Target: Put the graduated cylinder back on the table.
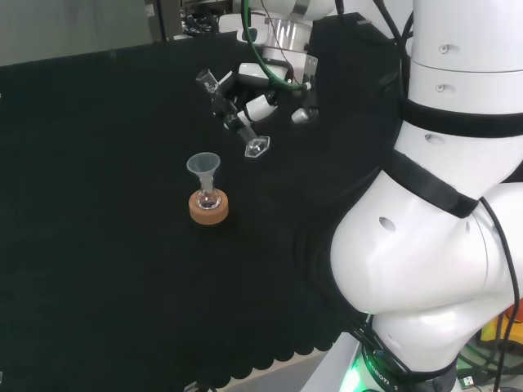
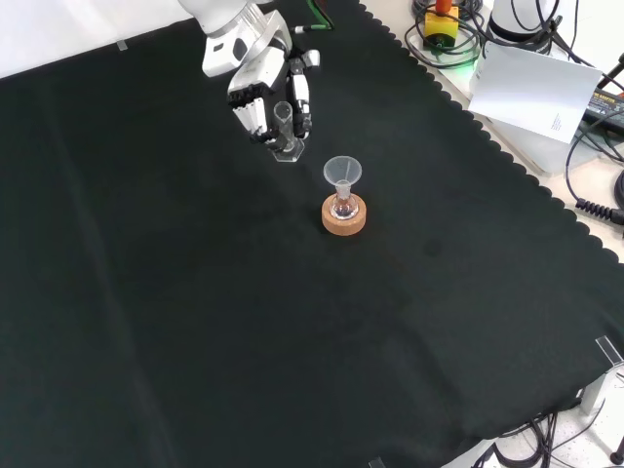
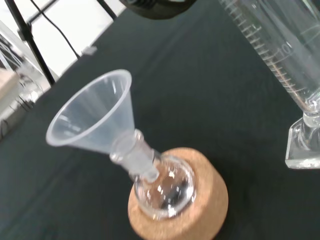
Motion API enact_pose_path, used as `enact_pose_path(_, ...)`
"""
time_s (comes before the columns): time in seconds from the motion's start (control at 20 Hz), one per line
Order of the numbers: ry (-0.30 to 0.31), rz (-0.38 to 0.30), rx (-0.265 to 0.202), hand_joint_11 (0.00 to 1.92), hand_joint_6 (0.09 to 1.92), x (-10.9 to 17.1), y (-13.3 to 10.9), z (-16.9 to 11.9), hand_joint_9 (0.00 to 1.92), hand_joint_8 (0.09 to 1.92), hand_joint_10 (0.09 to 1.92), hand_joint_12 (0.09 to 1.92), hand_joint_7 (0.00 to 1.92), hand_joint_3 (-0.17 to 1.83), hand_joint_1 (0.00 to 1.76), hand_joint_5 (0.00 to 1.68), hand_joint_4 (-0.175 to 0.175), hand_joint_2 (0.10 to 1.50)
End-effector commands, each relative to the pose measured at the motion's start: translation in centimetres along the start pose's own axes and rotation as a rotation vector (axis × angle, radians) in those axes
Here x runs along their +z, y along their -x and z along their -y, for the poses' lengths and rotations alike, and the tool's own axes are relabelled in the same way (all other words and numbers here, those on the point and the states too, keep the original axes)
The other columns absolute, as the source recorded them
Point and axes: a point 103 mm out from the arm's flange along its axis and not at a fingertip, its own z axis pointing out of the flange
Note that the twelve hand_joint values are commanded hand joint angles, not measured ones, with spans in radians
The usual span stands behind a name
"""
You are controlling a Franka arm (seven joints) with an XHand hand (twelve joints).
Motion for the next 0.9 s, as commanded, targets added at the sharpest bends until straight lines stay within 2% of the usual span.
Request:
enact_pose_path(0.05, 0.098, -0.016, -0.044, 1.42, 0.81, 1.4, 1.1, -0.9, 1.60, 0.79, 0.09, 0.66, 1.13, 0.00, 1.28, 1.09, -0.175, 1.05)
enact_pose_path(0.4, 0.145, -0.063, -0.061, 1.41, 0.82, 3.4, 1.9, -1.3, 1.59, 0.80, 0.09, 0.66, 1.13, 0.00, 1.28, 1.09, -0.175, 1.06)
enact_pose_path(0.7, 0.283, -0.095, -0.079, 1.40, 0.83, 4.6, 2.6, -1.7, 1.58, 0.81, 0.09, 0.66, 1.12, 0.00, 1.28, 1.08, -0.175, 1.06)
enact_pose_path(0.9, 0.292, -0.103, -0.090, 1.40, 0.83, 5.2, 3.2, -2.2, 1.57, 0.81, 0.09, 0.66, 1.12, 0.00, 1.28, 1.08, -0.175, 1.06)
